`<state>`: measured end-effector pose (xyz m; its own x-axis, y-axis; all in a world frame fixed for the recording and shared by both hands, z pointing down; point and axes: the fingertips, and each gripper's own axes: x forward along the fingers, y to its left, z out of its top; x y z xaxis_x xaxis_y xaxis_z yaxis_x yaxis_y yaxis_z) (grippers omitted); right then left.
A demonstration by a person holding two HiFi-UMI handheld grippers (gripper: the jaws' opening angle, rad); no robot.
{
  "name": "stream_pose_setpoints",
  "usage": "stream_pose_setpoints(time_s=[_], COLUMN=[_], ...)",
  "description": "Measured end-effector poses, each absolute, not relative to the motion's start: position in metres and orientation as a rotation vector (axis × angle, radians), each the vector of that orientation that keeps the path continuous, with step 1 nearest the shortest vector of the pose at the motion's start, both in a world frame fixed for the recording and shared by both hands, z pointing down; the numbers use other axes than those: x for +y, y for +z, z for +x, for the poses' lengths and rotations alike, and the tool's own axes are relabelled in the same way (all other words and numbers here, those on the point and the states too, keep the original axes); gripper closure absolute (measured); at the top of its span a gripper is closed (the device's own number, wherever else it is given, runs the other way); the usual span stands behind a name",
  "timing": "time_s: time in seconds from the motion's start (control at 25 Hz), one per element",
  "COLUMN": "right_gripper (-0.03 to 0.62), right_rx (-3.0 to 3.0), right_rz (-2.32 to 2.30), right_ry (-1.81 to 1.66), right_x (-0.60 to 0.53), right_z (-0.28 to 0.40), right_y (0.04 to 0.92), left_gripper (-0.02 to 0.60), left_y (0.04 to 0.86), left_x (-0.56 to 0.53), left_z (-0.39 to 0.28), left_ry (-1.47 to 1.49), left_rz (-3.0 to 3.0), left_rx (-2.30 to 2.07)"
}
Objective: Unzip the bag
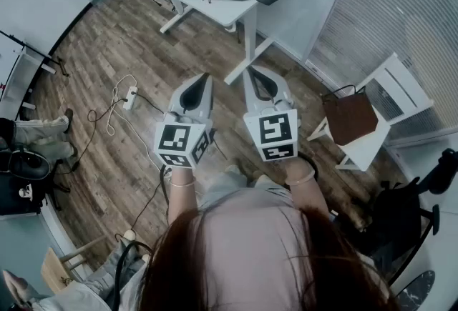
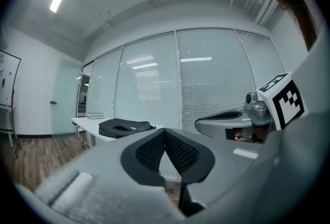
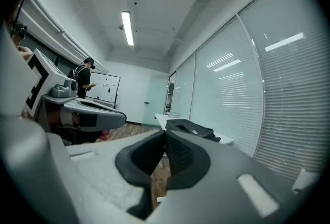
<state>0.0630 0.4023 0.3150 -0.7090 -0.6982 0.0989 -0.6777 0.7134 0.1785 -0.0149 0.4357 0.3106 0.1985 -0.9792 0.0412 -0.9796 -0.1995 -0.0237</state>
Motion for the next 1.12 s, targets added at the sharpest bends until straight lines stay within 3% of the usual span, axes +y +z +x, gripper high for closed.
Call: stream_pose_setpoints(time_s=[0.52, 1.12], right_gripper=[0.591, 0.591], right_rx=[-2.787, -2.747], right_rz=[1.238, 1.312], right_ry=[-0.022, -0.084], right_x=[0.379, 0.338], right_z=[-0.016, -0.071], right_y=[0.315, 0.318], left_gripper=[0.574, 0.574], left_y=[0.312, 0.320], left_x=[0.411, 0.372], left_z=[-0.097, -0.146], left_ry=[0.062, 0.048], left_rz=[2.506, 2.549], left_rx=[-1.899, -1.829])
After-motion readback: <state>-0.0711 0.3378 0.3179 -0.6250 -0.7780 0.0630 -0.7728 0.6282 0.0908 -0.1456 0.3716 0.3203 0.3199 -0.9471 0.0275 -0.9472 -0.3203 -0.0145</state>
